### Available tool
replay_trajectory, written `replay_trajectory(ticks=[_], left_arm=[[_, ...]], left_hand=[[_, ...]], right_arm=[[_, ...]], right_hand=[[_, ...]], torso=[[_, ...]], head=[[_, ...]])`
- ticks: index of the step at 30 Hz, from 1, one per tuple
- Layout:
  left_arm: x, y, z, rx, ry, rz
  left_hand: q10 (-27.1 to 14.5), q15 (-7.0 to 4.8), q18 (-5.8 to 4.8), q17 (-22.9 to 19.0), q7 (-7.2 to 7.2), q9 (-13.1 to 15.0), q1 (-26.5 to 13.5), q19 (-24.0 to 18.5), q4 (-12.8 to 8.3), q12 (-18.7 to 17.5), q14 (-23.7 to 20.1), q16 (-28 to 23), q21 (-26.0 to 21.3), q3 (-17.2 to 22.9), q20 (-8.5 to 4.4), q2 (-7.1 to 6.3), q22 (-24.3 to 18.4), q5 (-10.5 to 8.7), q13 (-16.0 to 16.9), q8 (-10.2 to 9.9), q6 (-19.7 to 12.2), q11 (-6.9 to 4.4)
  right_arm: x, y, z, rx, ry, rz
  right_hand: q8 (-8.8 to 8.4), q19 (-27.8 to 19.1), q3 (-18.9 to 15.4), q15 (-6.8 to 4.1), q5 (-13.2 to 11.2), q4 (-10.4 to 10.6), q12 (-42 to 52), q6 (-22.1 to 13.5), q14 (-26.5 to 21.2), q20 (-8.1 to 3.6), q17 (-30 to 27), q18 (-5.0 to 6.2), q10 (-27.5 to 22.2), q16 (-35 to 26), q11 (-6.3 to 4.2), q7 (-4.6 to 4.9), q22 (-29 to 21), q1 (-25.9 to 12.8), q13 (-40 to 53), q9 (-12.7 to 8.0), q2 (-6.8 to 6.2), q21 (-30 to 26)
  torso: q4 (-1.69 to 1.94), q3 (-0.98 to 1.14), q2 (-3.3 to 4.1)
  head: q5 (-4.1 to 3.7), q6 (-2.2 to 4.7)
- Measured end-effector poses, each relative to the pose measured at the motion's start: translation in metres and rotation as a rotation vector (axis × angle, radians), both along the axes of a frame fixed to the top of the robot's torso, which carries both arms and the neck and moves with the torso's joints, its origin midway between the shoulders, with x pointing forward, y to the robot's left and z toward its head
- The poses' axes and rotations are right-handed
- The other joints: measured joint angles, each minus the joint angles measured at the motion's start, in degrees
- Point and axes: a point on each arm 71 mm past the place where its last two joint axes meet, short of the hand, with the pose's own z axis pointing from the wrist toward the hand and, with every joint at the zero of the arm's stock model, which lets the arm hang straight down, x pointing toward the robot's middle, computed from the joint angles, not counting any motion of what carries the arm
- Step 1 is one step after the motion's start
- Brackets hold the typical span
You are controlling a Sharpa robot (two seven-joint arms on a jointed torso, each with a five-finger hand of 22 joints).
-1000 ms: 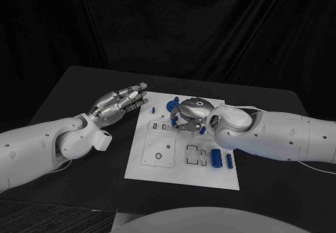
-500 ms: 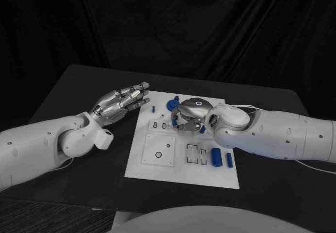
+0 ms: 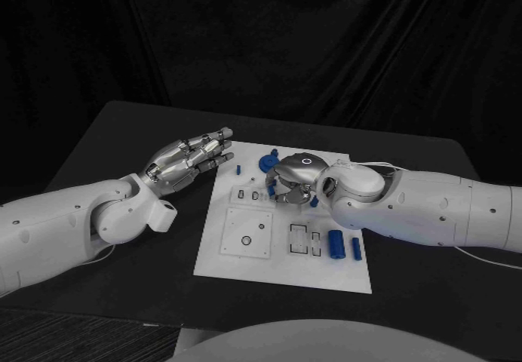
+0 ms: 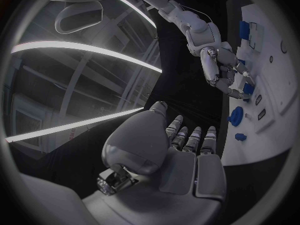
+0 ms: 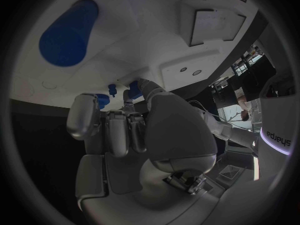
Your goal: Assemble the parts on the task board
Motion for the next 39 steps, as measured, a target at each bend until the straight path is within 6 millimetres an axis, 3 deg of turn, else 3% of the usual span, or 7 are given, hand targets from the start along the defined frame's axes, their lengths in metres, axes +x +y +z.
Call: replay_trajectory(ticks=[9,12,21,25,31,36,39], left_arm=[[0.001,0.000,0.000,0.001,0.002,-0.002],[0.001,-0.001,-0.001,0.001,0.003,-0.003],[0.001,0.000,-0.002,0.003,0.007,-0.004],[0.001,0.000,-0.003,0.005,0.009,-0.004],[0.000,0.000,-0.003,0.007,0.011,-0.004],[0.000,0.001,-0.004,0.008,0.012,-0.003],[0.000,0.001,-0.004,0.009,0.013,-0.002]], left_hand=[[0.0,0.00,0.00,0.0,0.00,0.0,0.0,0.0,0.0,0.0,0.0,0.0,0.0,0.0,0.00,0.00,0.0,0.00,0.0,0.0,0.0,0.00],[0.0,0.00,0.00,0.0,0.00,0.0,0.0,0.0,0.0,0.0,0.0,0.0,0.0,0.0,0.00,0.00,0.0,0.00,0.0,0.0,0.0,0.00],[0.0,0.00,0.00,0.0,0.00,0.0,0.4,0.0,0.0,0.0,0.0,0.0,0.0,0.0,0.00,-0.42,0.0,0.00,0.0,0.0,0.0,0.01],[0.0,0.00,0.00,0.0,0.00,0.0,0.5,0.0,0.0,0.0,0.0,0.0,0.0,0.0,0.00,-0.52,0.0,0.00,0.0,0.0,0.0,0.01],[0.0,0.00,0.00,0.0,0.00,0.0,0.5,0.0,0.0,0.0,0.0,0.0,0.0,0.0,0.00,-0.52,0.0,0.00,0.0,0.0,0.0,0.02],[0.0,0.00,0.00,0.0,0.00,0.0,0.5,0.0,0.0,0.0,0.0,0.0,0.0,0.0,0.00,-0.52,0.0,0.00,0.0,0.0,0.0,0.03],[0.1,0.00,0.00,0.0,0.00,0.0,0.5,0.0,0.0,0.0,0.0,0.0,0.0,0.0,0.00,-0.52,0.0,0.00,0.0,0.0,0.0,0.09]], right_arm=[[0.000,0.001,-0.001,-0.009,0.008,0.002],[0.000,0.001,-0.002,-0.012,0.011,0.003],[0.000,0.001,-0.002,-0.015,0.014,0.004],[0.000,0.001,-0.002,-0.015,0.013,0.004],[-0.002,-0.003,-0.002,-0.003,0.006,0.003],[-0.004,-0.007,0.001,0.021,-0.011,0.005],[-0.007,-0.010,0.003,0.036,-0.021,0.007]], right_hand=[[-0.19,-0.4,0.0,0.00,-0.5,0.0,0.0,-0.3,0.0,0.40,0.0,0.01,0.0,-0.7,0.00,0.30,0.0,0.0,0.0,0.0,0.00,-0.8],[-0.30,-0.4,0.0,0.00,-1.9,0.0,0.0,-1.1,0.0,0.40,0.0,0.01,0.0,-0.7,0.00,0.20,0.0,-1.1,0.0,0.0,-1.12,-0.9],[-3.18,-0.4,0.0,0.00,-7.0,0.0,0.0,-2.6,0.0,0.39,0.0,0.01,0.0,-0.7,0.00,0.50,0.0,-2.5,0.0,-0.2,0.20,-2.0],[-4.08,-0.4,0.0,0.00,-7.6,0.0,0.0,-3.3,0.0,0.40,0.0,0.01,0.0,-0.7,0.00,0.37,0.0,-3.5,0.0,-0.3,-0.75,-2.0],[-8.17,-0.4,-0.7,0.00,-9.0,0.7,0.0,-7.0,0.0,0.39,0.0,0.01,0.0,-0.7,0.00,0.17,0.0,-4.6,0.0,-3.5,-1.86,-2.7],[-8.45,-0.4,-2.9,0.00,-9.9,1.3,0.0,-7.0,0.0,0.39,0.0,0.01,0.0,-0.7,0.00,0.20,0.0,-4.6,0.0,-4.3,-1.89,-2.7],[-9.62,-0.4,-4.5,0.00,-11.4,4.2,0.0,-7.0,0.0,0.39,0.0,0.01,0.0,-0.7,0.00,0.20,0.0,-5.9,0.0,-5.2,-3.23,-2.7]], torso=[[0.02,-0.04,-0.06],[0.03,-0.04,-0.06],[0.05,-0.05,0.01],[0.03,-0.06,0.01],[-0.07,-0.05,0.01],[-0.07,-0.03,0.04],[-0.09,0.00,0.05]], head=[[0.12,-0.20],[0.13,-0.21],[0.04,-0.28],[0.13,-0.31],[0.32,-0.40],[0.29,-0.40],[0.28,-0.40]])
